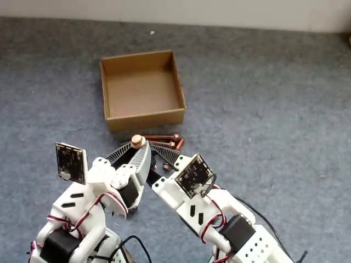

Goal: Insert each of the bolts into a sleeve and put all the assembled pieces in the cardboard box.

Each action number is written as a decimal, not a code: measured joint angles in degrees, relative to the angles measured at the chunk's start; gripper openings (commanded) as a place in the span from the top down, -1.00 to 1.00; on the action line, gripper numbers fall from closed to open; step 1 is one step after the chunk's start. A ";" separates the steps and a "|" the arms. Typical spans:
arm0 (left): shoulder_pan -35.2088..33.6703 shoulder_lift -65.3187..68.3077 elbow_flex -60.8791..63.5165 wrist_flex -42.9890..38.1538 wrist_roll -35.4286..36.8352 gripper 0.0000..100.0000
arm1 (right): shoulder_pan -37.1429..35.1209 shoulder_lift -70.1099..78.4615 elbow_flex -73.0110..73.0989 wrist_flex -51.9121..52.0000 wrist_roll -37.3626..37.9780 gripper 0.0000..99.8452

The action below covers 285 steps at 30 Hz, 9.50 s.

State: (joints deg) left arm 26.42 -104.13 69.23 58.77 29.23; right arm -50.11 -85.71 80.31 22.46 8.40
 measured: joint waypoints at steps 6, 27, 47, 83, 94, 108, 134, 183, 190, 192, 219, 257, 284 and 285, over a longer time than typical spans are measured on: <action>0.62 0.00 -0.18 2.02 -3.34 0.58 | 0.00 0.00 0.09 0.00 0.00 0.99; -25.85 -0.09 0.88 8.35 -13.71 0.88 | 17.93 0.09 0.09 7.91 -6.86 0.99; -37.27 -0.09 22.95 10.90 -16.18 0.99 | 20.22 35.87 -22.77 11.43 -13.10 0.99; -37.27 0.00 26.64 4.22 -19.69 0.99 | 20.22 95.82 -62.59 -2.29 -13.10 0.62; -37.27 0.00 26.64 4.22 -19.69 0.99 | 19.16 78.86 -62.68 26.02 -13.10 0.62; -40.62 0.00 26.64 2.90 -19.69 0.99 | 2.02 87.12 -63.03 39.03 -13.10 0.62; -44.22 0.00 26.64 0.62 -19.69 0.99 | -0.70 107.52 -76.13 33.93 -8.88 0.62; -44.22 0.00 26.81 0.62 -32.35 0.98 | 16.00 46.51 -28.22 38.07 -8.79 0.99; -44.22 0.00 25.76 0.62 -45.19 0.98 | 24.26 42.20 -18.02 27.25 -8.79 0.99; -44.22 0.00 24.00 0.62 -46.07 0.98 | 25.76 42.20 -15.30 24.26 -10.02 0.99; -21.63 44.66 -14.95 12.66 -69.19 0.78 | 39.12 42.20 -12.22 12.84 -16.00 0.99; -3.52 107.34 -40.79 -4.31 -79.03 0.77 | 44.04 42.20 -12.22 12.84 -16.00 0.99; 1.58 107.87 -43.52 4.13 -79.12 0.77 | 44.31 42.20 -12.22 12.84 -16.00 0.99; 1.58 107.87 -43.52 4.04 -79.12 0.77 | 44.40 42.20 -12.22 12.84 -16.00 0.99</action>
State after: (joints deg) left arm 28.00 3.74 25.71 62.81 -49.89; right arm -5.71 -43.52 68.09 35.30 -7.60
